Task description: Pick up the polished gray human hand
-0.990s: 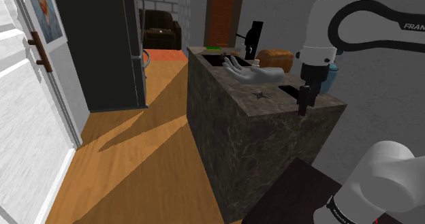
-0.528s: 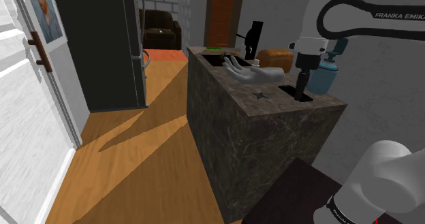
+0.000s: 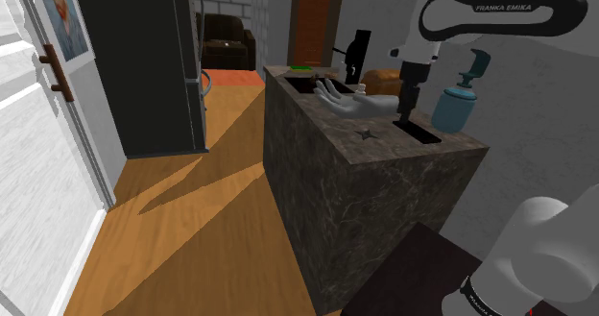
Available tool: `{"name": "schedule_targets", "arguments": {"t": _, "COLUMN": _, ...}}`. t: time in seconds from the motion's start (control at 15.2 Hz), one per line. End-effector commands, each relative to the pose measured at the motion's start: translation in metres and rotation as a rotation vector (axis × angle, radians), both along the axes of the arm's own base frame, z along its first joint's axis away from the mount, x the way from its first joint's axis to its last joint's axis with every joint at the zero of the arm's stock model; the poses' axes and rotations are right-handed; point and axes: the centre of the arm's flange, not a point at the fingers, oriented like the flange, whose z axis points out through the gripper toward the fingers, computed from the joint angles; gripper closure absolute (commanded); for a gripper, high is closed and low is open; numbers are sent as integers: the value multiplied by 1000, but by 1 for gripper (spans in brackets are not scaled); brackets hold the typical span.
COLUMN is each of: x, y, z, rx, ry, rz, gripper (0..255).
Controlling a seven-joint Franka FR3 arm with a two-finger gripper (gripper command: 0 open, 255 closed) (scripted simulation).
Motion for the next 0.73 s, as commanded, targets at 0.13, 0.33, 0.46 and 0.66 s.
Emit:
{"name": "schedule_targets", "arguments": {"t": 0.13, "x": 45, "y": -28, "z": 5, "rx": 40, "ry": -28, "rz": 141, "gripper": 0}}
{"name": "schedule_targets", "arguments": {"t": 0.33, "x": 82, "y": -43, "z": 9, "rx": 71, "ry": -48, "rz": 242, "gripper": 0}}
{"name": "schedule_targets", "arguments": {"t": 0.46, "x": 106, "y": -51, "z": 12, "rx": 91, "ry": -61, "rz": 310, "gripper": 0}}
{"name": "schedule_targets", "arguments": {"t": 0.66, "x": 144, "y": -60, "z": 17, "rx": 122, "ry": -81, "rz": 412, "gripper": 0}}
